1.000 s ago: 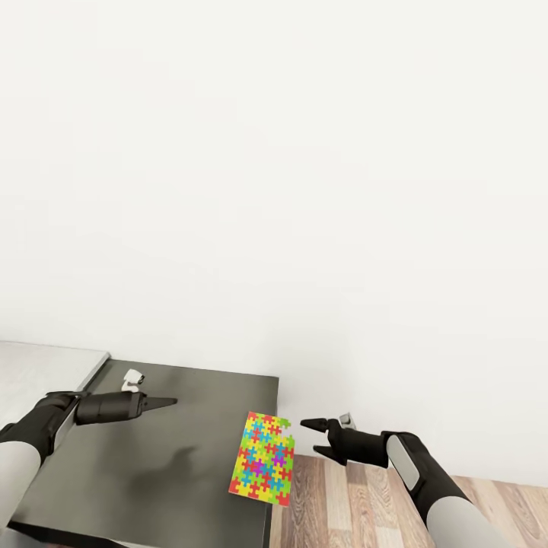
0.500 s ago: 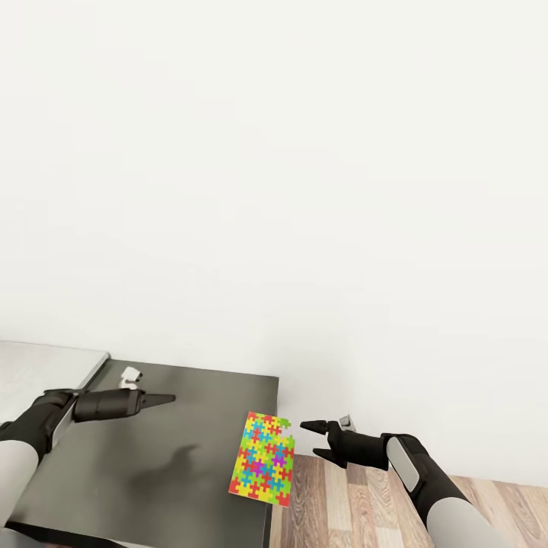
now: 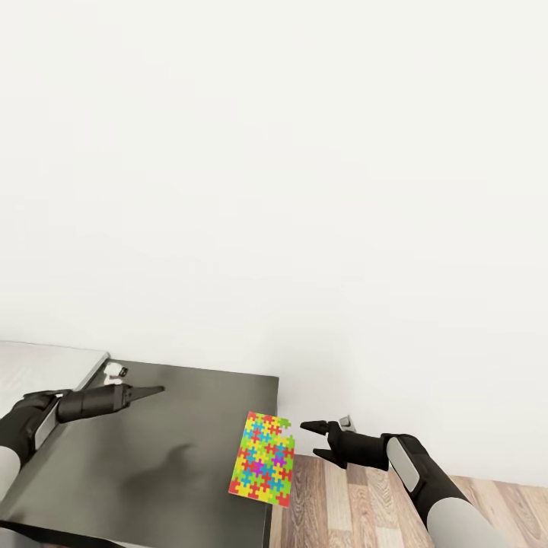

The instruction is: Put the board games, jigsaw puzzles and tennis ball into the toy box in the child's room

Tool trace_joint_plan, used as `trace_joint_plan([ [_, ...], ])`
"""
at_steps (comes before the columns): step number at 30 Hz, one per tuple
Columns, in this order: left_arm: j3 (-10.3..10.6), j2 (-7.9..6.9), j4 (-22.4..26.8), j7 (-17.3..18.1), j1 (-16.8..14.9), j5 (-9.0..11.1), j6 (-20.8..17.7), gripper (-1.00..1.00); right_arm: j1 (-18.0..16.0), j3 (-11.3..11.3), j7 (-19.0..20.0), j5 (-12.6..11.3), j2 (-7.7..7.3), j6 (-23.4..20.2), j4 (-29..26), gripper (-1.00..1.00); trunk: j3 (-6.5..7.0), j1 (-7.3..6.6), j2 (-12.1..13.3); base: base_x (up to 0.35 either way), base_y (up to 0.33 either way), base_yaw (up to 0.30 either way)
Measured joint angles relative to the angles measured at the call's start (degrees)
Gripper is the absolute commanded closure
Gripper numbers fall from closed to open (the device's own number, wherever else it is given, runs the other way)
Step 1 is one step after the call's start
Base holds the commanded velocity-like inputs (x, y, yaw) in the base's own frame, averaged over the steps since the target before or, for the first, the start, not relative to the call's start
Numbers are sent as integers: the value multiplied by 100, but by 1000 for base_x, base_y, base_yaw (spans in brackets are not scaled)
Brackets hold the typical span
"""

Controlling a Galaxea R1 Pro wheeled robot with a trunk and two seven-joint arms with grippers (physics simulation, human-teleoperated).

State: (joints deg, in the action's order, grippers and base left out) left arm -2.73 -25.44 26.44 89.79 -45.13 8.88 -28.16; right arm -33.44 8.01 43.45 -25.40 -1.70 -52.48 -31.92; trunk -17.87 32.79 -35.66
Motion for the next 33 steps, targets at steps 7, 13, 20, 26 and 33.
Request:
trace_joint_plan([
  [7, 1, -36, 30, 0, 22, 117, -6, -100, 0, -2, 0, 3, -3, 0, 1, -100, -126, 154, -281, 0, 0, 0],
  [13, -1, -44, 35, 0, 25, 135, -11, -100, 0, -3, 0, 4, -7, 0, 1, -100, -234, 286, -523, 0, 0, 0],
  [20, 8, -34, 39, 0, 30, 140, -57, -100, 0, -3, 0, 5, -3, 0, 1, -100, -360, 440, -804, 0, 0, 0],
  [26, 10, -31, 51, 0, 32, 141, -88, -100, 0, -3, 0, 7, -7, 0, 1, -100, -468, 572, -1045, 0, 0, 0],
  [33, 11, -9, 157, 0, 31, 142, -230, -100, 0, -3, 2, 6, -12, 0, 1, -100, -487, 594, -1087, 0, 0, 0],
])
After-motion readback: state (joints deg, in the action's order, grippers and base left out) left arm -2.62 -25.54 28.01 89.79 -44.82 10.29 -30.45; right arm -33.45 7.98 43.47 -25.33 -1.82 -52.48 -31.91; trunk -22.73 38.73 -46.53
